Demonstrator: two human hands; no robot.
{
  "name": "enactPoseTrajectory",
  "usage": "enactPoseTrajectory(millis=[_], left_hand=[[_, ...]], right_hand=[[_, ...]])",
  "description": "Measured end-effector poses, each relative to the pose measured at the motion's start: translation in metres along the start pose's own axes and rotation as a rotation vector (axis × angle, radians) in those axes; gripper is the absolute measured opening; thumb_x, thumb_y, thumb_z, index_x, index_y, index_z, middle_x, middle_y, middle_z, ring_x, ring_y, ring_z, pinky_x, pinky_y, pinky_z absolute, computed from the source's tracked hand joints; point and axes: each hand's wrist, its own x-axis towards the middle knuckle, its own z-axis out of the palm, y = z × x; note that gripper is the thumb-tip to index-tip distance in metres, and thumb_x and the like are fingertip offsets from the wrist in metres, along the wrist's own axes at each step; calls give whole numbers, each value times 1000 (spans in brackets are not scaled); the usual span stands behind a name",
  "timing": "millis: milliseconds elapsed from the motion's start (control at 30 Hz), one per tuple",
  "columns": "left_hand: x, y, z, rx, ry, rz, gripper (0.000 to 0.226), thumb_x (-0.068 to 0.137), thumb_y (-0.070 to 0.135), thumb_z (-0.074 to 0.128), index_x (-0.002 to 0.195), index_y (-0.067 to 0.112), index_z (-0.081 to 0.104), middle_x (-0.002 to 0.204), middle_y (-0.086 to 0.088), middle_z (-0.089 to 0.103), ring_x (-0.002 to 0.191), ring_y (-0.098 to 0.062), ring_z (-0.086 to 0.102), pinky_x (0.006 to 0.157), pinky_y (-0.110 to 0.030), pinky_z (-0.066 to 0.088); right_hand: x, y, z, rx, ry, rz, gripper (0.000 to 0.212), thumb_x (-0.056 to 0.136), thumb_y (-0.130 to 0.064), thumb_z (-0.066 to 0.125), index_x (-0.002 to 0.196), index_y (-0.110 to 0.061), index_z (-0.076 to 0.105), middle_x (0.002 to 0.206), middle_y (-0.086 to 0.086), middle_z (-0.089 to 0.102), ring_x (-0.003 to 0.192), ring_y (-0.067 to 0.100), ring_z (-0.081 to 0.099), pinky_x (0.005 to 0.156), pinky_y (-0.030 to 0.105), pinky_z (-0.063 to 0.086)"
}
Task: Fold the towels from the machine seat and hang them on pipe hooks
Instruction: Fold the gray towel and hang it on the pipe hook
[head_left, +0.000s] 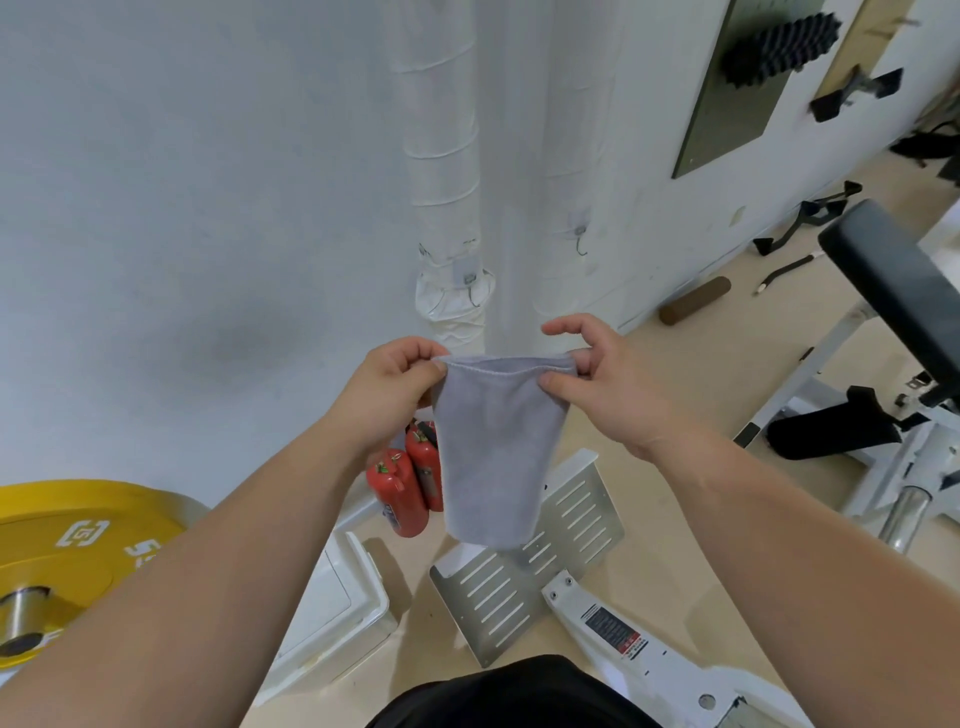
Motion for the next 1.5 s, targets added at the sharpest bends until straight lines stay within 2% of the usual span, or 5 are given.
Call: enactPoseTrajectory(millis=[200,367,900,1167,1500], left_hand=[[10,23,11,361,-240,-103,38,73,29,89,108,23,73,90,-2,75,84,-16,72,79,-30,57],[14,27,34,669,-220,37,3,84,25,76,83,23,77,78,0,71,70,-10,60,69,-32,51],[33,11,4,254,343,36,14,89,8,65,85,21,71,85,-10,70,73,-17,62,67,-34,52],[39,-36,-44,299,373,-148,30,95,12,61,118,28,71,105,-5,63,90,-21,61,68,-27,49],[12,-71,-13,253,326,-170,38,90,1,52,100,28,77,108,6,71,99,-13,66,84,-25,52]], right_hand=[[-5,8,13,56,15,44,41,90,-8,72,122,-30,59,89,14,78,86,28,73,88,52,56],[-7,13,14,88,27,78,43,87,-13,77,124,-26,59,92,16,76,89,28,74,84,43,59],[-12,90,11,-436,-376,414,33,61,-28,66,88,-11,71,75,0,65,73,17,59,67,33,45],[-24,111,-13,-263,-144,561,17,84,-25,74,79,-9,70,75,0,60,73,17,55,68,31,46],[-19,97,1,117,454,641,14,93,-25,66,80,-19,67,91,9,72,75,24,64,66,33,53]])
